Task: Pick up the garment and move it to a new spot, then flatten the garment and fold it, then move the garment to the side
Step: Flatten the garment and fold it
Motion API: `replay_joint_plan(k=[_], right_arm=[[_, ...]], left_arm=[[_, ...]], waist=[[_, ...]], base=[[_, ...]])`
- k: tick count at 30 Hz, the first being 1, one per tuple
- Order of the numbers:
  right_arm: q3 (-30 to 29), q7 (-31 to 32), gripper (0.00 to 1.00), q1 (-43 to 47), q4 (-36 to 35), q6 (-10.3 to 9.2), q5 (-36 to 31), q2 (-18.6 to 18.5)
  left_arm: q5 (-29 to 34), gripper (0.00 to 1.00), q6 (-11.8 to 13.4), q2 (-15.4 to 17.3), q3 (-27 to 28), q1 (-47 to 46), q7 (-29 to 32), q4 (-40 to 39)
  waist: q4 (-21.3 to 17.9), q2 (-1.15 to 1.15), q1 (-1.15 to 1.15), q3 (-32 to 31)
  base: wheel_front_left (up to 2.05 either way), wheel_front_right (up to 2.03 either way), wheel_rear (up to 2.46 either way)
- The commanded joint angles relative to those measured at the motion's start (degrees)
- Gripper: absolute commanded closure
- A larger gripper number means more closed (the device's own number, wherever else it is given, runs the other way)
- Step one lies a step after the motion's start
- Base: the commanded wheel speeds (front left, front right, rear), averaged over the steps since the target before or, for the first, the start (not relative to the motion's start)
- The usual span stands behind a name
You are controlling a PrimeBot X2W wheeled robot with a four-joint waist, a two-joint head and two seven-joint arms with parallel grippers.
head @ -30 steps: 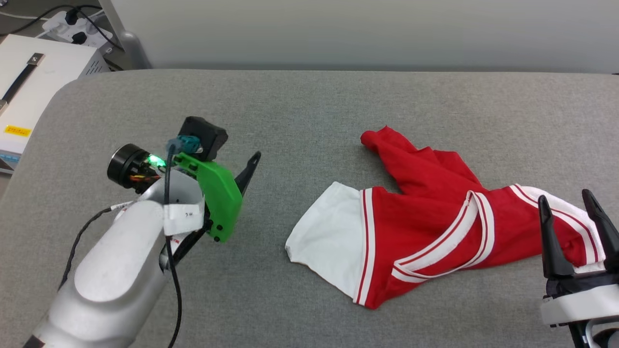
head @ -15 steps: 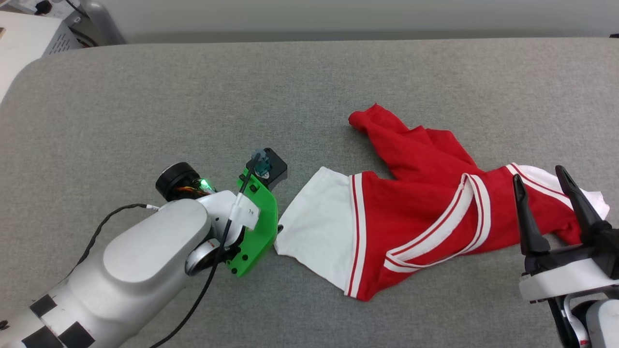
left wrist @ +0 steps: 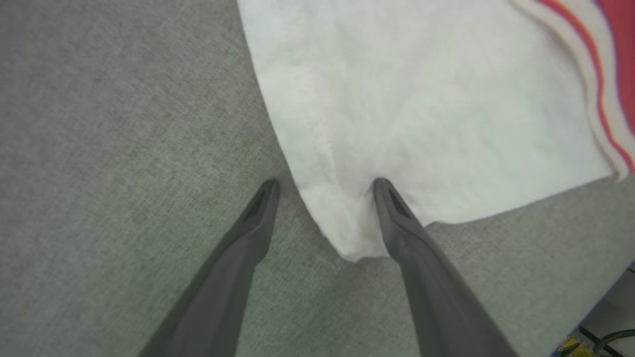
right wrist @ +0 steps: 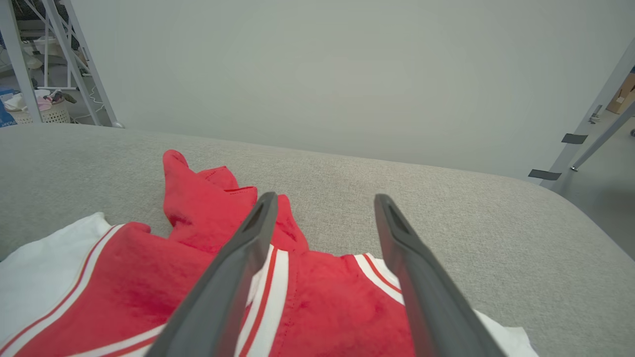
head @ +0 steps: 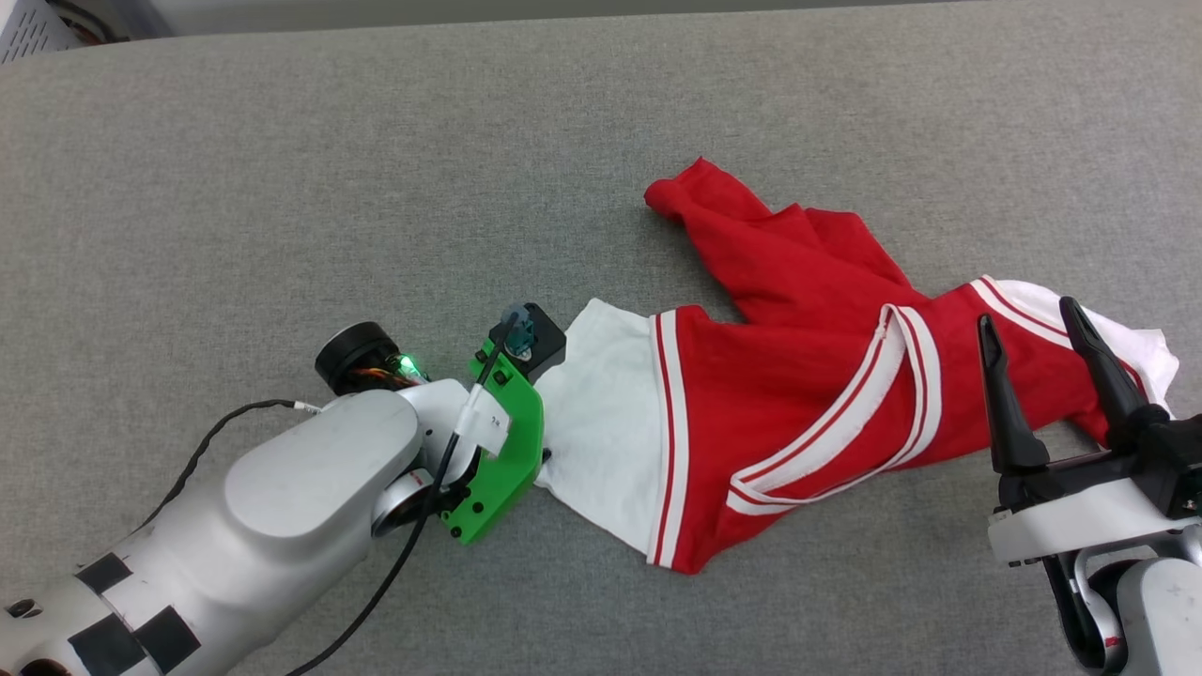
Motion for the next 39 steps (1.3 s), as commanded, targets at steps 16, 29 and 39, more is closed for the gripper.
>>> replay_joint_plan(k=[16, 29, 39], right_arm=[[-2.31, -0.33, 0.00, 2.19, 1.51, -0.04, -0.47, 0.28], [-2.60, -0.34, 0.00, 3.12, 3.19, -0.04, -0.40, -0.78], [-1.21, 2.92, 0.00, 2.78, 2.16, -0.04, 4.17, -10.93]], left_arm=[[-7.03, 1.00, 0.22, 9.43, 1.46, 0.88, -10.37, 1.62], [-9.92, 0.27, 2.25, 11.28, 2.63, 6.60, -14.44, 6.63], [-7.01, 0.00, 14.81, 9.26, 11.18, 12.62, -42.93, 3.28]], waist=[[2.65, 0.00, 0.00, -3.65], [2.62, 0.00, 0.00, -5.58], [4.11, 0.00, 0.00, -10.98]], base=[[0.00, 0.00, 0.00], [0.00, 0.00, 0.00], [0.00, 0.00, 0.00]])
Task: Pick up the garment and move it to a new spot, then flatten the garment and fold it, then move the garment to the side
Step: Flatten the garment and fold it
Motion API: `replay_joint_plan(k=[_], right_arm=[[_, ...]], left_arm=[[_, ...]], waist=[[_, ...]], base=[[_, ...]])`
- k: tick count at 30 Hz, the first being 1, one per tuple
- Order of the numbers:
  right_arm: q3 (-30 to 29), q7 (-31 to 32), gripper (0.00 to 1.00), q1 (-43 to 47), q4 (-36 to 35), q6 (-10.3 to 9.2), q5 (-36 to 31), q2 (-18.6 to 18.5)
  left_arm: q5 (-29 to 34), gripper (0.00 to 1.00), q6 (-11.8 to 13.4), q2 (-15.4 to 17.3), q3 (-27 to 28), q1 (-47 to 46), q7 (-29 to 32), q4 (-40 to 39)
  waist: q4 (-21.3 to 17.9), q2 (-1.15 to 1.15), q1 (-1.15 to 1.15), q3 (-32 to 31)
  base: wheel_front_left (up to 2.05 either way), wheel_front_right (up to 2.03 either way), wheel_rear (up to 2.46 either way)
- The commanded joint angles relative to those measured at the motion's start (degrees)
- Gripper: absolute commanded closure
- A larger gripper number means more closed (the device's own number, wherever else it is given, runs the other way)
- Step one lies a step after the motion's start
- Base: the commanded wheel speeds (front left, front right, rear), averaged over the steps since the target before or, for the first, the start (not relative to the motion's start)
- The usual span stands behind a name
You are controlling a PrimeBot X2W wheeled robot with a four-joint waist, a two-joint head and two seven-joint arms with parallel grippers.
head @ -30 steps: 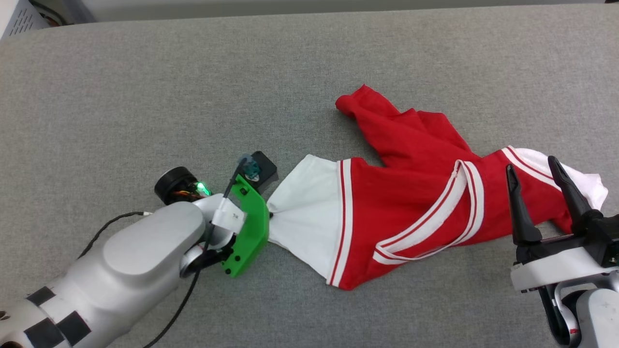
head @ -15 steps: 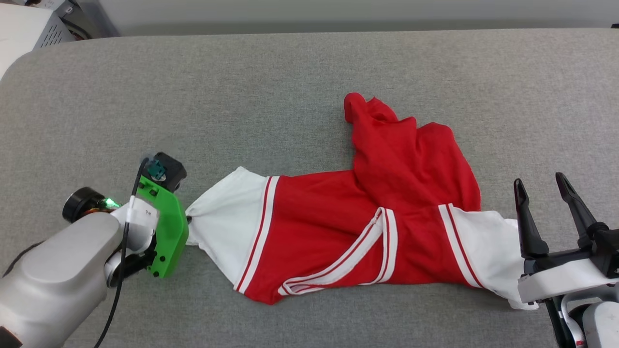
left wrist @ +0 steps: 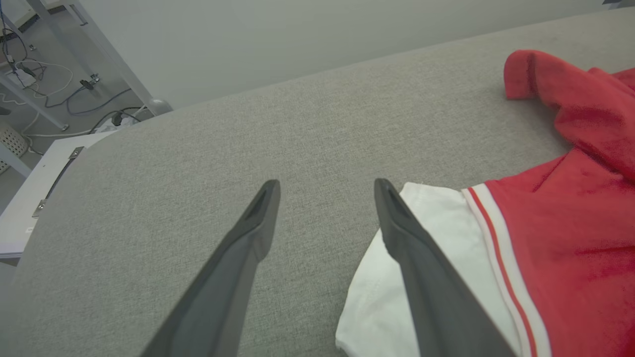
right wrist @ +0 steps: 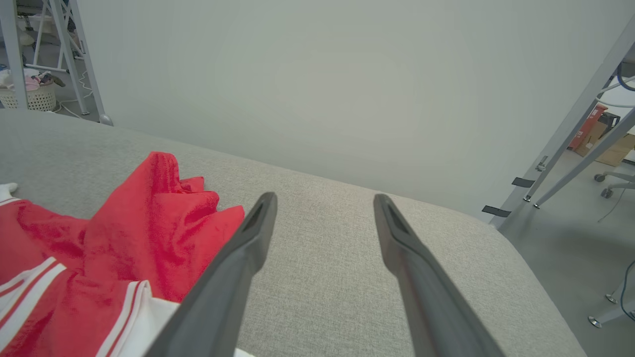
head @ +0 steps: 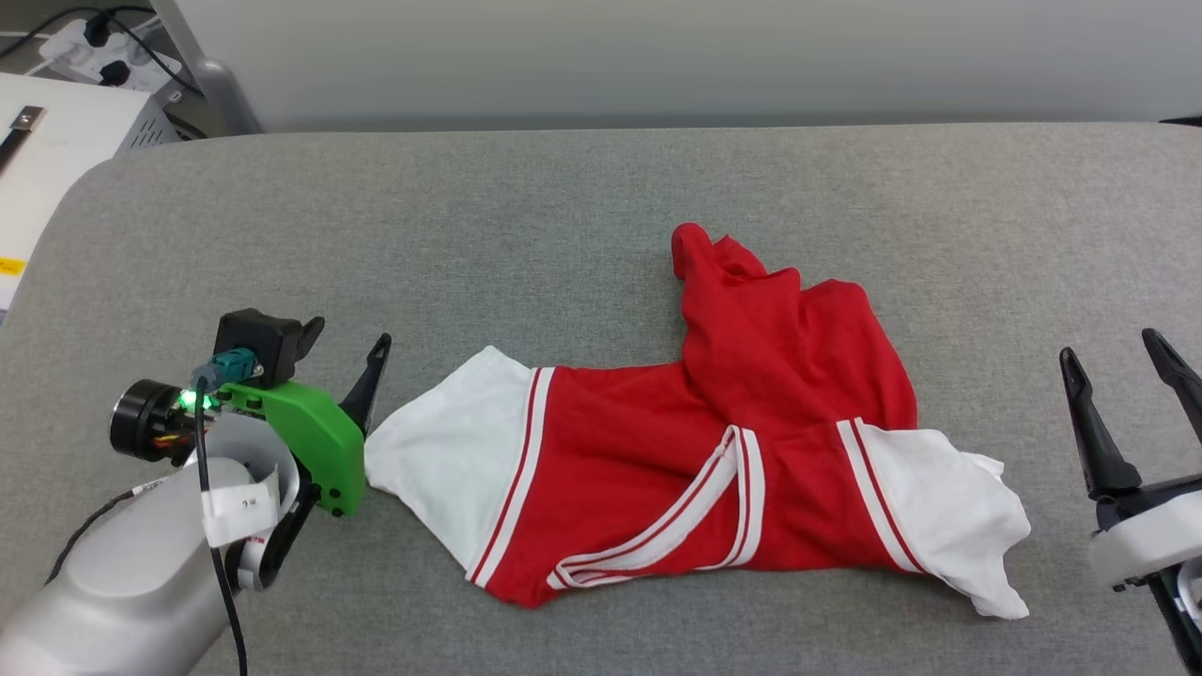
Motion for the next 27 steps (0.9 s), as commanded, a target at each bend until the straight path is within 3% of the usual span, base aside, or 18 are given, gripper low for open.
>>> replay_joint_plan(k=[1, 9, 13, 14, 16, 19, 27], right_arm=[[1.53, 2.32, 0.00, 0.15, -0.36, -0.04, 2.31, -2.90], [9.59, 23.86, 0.00, 0.51, -6.42, -0.04, 16.34, -16.12], [11.61, 33.03, 0.00, 0.46, -7.54, -0.04, 22.85, -21.55], [12.89, 38.74, 0.00, 0.11, -7.48, -0.04, 26.39, -23.89], [14.95, 44.38, 0.00, -1.26, -7.03, -0.04, 29.35, -25.40], [17.54, 46.76, 0.00, -3.49, -4.95, -0.04, 29.95, -25.45], [24.44, 46.50, 0.00, -7.02, 4.59, -0.04, 29.66, -24.64]], left_arm=[[0.74, 0.00, 2.02, -0.08, 0.98, 1.80, -2.15, -1.15], [7.11, 0.00, 12.00, -0.45, 11.12, 8.11, -5.33, -12.25], [13.30, 0.00, 14.46, -2.05, 17.47, 13.19, -5.36, -17.34], [17.44, 0.00, 15.24, -3.63, 21.38, 16.47, -5.36, -19.52], [22.52, 0.00, 14.98, -6.44, 26.20, 20.08, -5.37, -21.36], [25.93, 0.00, 13.43, -8.94, 29.56, 22.29, -5.37, -21.86], [31.55, 0.00, 9.23, -13.68, 35.63, 23.06, -5.37, -21.27]], waist=[[1.01, 0.00, 0.00, -1.15], [2.83, 0.00, 0.00, -0.96], [4.05, 0.00, 0.00, -0.06], [4.86, 0.00, 0.00, 0.79], [6.23, 0.00, 0.00, 2.47], [7.60, 0.00, 0.00, 4.38], [10.28, 0.00, 0.00, 7.96]], base=[[0.00, 0.00, 0.00], [0.00, 0.00, 0.00], [0.00, 0.00, 0.00], [0.00, 0.00, 0.00], [0.00, 0.00, 0.00], [0.00, 0.00, 0.00], [0.00, 0.00, 0.00]])
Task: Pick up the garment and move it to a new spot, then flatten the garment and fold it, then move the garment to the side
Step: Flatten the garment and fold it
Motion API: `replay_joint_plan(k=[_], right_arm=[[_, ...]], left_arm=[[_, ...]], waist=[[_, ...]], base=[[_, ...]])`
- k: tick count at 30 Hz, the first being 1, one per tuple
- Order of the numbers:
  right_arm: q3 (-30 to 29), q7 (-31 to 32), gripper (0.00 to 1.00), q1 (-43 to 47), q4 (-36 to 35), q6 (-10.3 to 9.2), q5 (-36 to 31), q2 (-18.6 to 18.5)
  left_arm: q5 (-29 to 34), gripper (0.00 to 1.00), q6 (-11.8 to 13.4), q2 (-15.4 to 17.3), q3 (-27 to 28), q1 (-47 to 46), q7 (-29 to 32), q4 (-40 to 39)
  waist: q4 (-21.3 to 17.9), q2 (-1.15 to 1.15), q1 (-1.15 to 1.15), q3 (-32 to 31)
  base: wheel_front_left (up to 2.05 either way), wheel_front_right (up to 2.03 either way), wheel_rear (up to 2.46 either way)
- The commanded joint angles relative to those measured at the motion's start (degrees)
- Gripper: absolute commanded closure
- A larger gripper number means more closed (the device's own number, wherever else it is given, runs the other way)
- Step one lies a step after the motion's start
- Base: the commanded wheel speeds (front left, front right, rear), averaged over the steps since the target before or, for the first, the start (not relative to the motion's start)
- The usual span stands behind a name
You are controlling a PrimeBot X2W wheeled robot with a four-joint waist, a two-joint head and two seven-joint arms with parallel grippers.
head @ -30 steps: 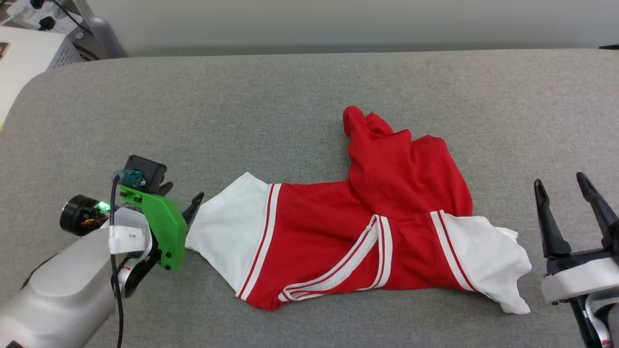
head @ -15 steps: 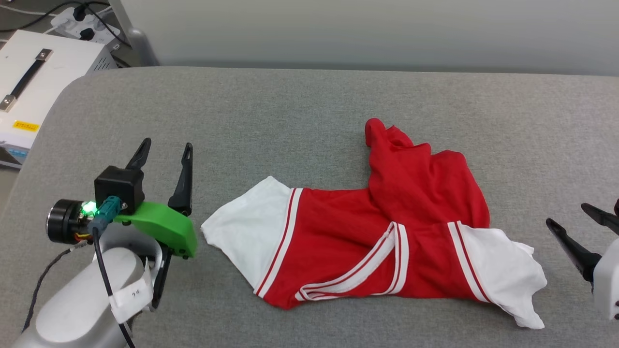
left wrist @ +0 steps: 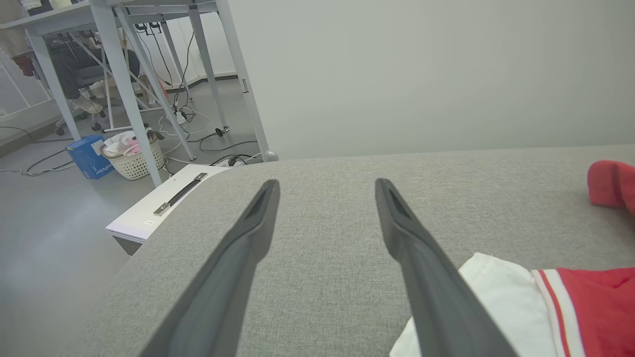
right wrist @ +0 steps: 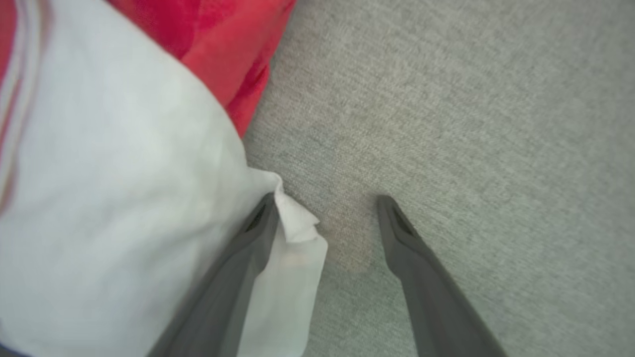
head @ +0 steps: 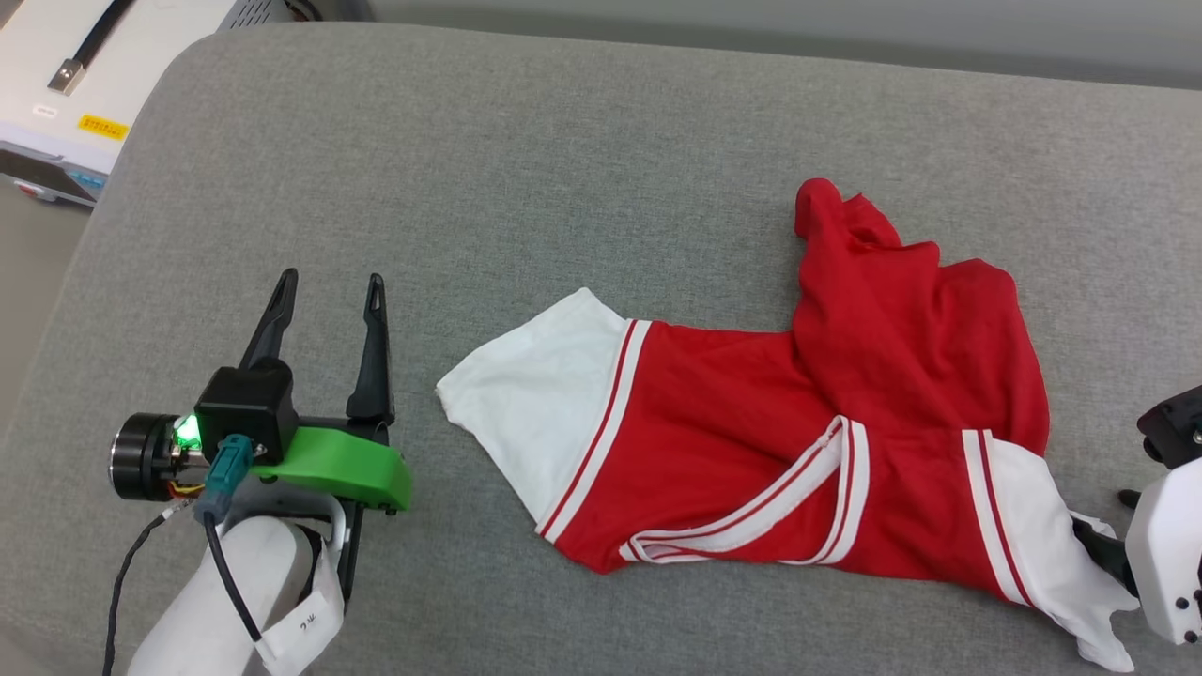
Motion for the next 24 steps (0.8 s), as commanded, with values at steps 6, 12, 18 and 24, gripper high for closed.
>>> replay_joint_plan(k=[6, 12, 18, 24], right_arm=[[6.89, -0.14, 0.00, 1.19, 5.01, -0.03, 2.99, 1.39], [11.91, -2.17, 0.84, 0.12, 5.58, -0.03, 4.89, 1.14], [11.05, -9.74, 1.00, -3.19, 5.35, -0.03, 4.99, -0.24], [4.35, -19.13, 1.00, -3.85, 4.29, -0.03, 3.06, -1.94]], left_arm=[[3.43, 0.00, -2.59, -2.31, 3.66, 1.61, -0.31, 1.01], [5.60, 0.00, -4.45, -3.68, 6.57, 2.35, -0.31, 1.82], [7.17, 0.00, -6.26, -4.72, 8.36, 2.80, -0.31, 3.18], [8.11, 0.00, -7.85, -4.97, 10.31, 3.46, -0.31, 4.90]], waist=[[1.38, 0.00, 0.00, 1.73], [-0.04, 0.00, 0.00, 1.09], [-1.52, 0.00, 0.00, -0.20], [-2.89, 0.00, 0.00, -2.57]], base=[[0.00, 0.00, 0.00], [0.00, 0.00, 0.00], [0.00, 0.00, 0.00], [0.00, 0.00, 0.00]])
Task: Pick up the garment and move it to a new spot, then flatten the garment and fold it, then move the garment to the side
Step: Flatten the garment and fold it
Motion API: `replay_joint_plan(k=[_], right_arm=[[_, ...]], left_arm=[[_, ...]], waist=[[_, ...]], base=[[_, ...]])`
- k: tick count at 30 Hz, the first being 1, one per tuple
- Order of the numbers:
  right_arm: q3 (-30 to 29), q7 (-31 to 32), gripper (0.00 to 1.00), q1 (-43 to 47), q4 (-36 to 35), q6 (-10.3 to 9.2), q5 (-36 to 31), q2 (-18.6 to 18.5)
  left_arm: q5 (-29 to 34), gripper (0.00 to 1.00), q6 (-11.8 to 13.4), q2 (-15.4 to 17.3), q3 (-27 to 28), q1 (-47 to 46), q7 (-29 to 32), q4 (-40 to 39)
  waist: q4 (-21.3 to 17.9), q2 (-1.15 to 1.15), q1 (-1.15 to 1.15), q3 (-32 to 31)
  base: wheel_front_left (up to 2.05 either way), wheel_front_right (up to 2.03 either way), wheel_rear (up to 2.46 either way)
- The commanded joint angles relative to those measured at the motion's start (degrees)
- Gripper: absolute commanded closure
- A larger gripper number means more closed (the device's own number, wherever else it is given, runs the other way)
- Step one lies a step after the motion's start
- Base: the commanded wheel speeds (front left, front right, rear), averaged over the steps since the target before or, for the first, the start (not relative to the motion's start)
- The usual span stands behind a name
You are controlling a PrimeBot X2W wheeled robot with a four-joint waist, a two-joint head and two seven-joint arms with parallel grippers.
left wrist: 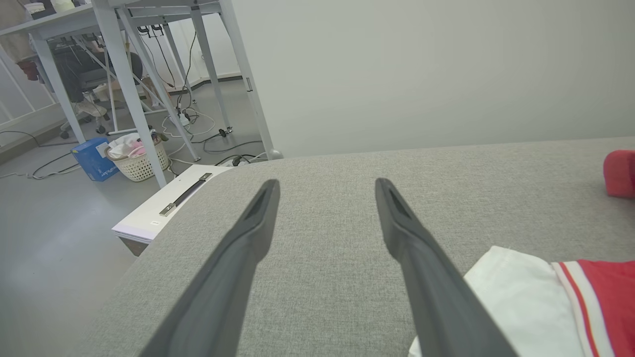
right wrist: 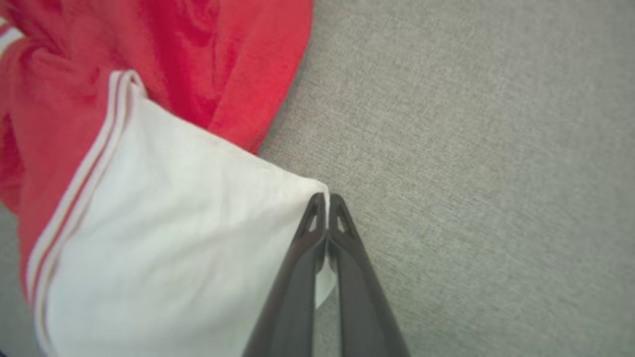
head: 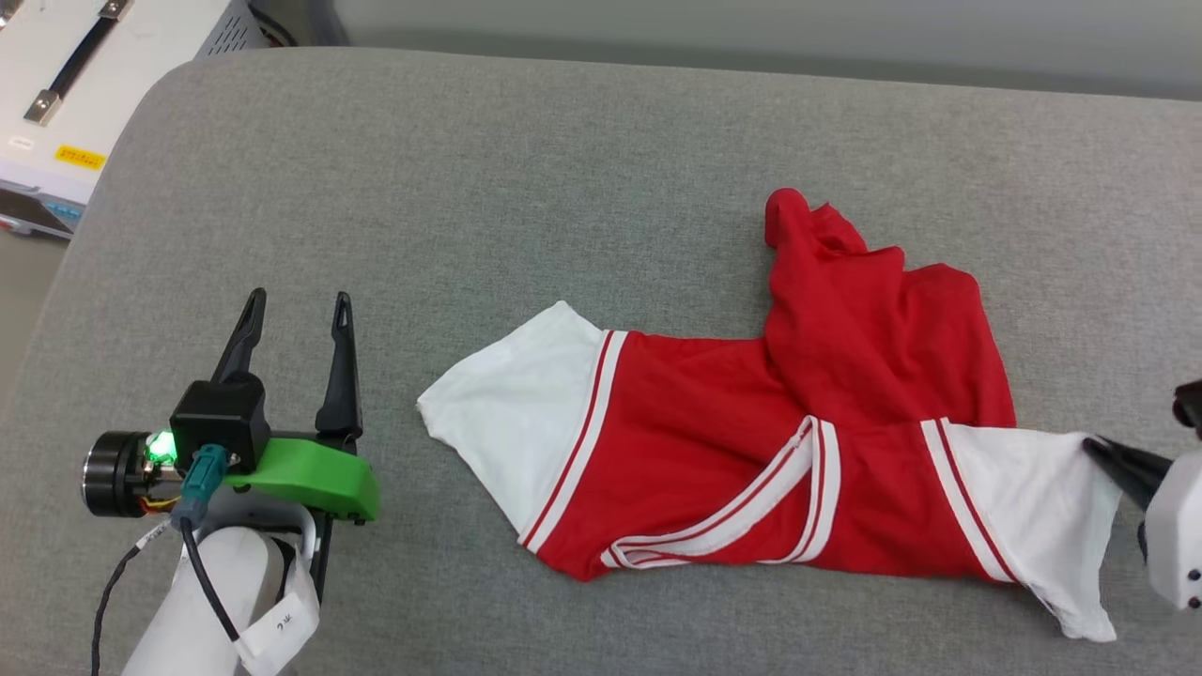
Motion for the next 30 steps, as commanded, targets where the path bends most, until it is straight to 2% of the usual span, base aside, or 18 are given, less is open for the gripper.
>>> replay_joint_plan(k=[1, 4, 9, 12, 15, 18, 20, 24, 30], right_arm=[[-1.58, -1.64, 1.00, 0.24, -0.15, -0.04, -0.40, -0.45], [-4.80, -4.12, 1.00, 1.56, -1.10, -0.04, -1.09, -0.98], [-10.28, -6.50, 1.00, 4.43, -3.42, -0.04, -2.66, -1.44], [-13.04, -6.86, 1.00, 6.08, -5.34, -0.04, -3.90, -1.11], [-14.79, -6.45, 1.00, 7.34, -7.64, -0.04, -5.04, -0.34], [-16.01, -5.60, 1.00, 8.39, -10.23, -0.04, -6.43, 0.96], [-16.57, -5.02, 1.00, 8.87, -11.71, -0.04, -7.41, 1.86], [-17.25, -3.80, 1.00, 9.56, -14.15, -0.04, -9.02, 3.57], [-17.73, -2.67, 1.00, 9.77, -16.24, -0.04, -10.16, 5.02]], left_arm=[[0.60, 0.00, -0.50, -0.12, 0.46, 0.90, -0.32, 0.39], [0.94, 0.00, -1.22, -0.07, 0.99, 0.94, -0.32, 1.10], [0.78, 0.00, -4.25, 0.94, 1.08, -1.33, -0.32, 3.46], [0.19, 0.00, -7.41, 2.51, 0.60, -5.24, 0.59, 5.56], [-0.56, 0.00, -11.07, 4.29, -0.53, -9.64, 4.57, 7.51], [-2.36, 0.00, -14.28, 6.12, -2.94, -14.39, 12.17, 9.72], [-4.23, 0.00, -15.26, 6.86, -5.24, -16.76, 18.50, 10.55], [-10.15, 0.00, -15.87, 9.13, -11.58, -20.11, 33.72, 10.97], [-22.16, 0.00, -15.92, 14.37, -22.37, -23.25, 50.73, 7.47]], waist=[[-0.96, 0.00, 0.00, -1.34], [-1.55, 0.00, 0.00, -2.15], [-2.21, 0.00, 0.00, -2.98], [-2.46, 0.00, 0.00, -3.16], [-2.86, 0.00, 0.00, -3.06], [-3.38, 0.00, 0.00, -2.83], [-3.72, 0.00, 0.00, -2.76], [-4.42, 0.00, 0.00, -2.37], [-5.43, 0.00, 0.00, -1.38]], base=[[0.00, 0.00, 0.00], [0.00, 0.00, 0.00], [0.00, 0.00, 0.00], [0.00, 0.00, 0.00], [0.00, 0.00, 0.00], [0.00, 0.00, 0.00], [0.00, 0.00, 0.00], [0.00, 0.00, 0.00], [0.00, 0.00, 0.00]])
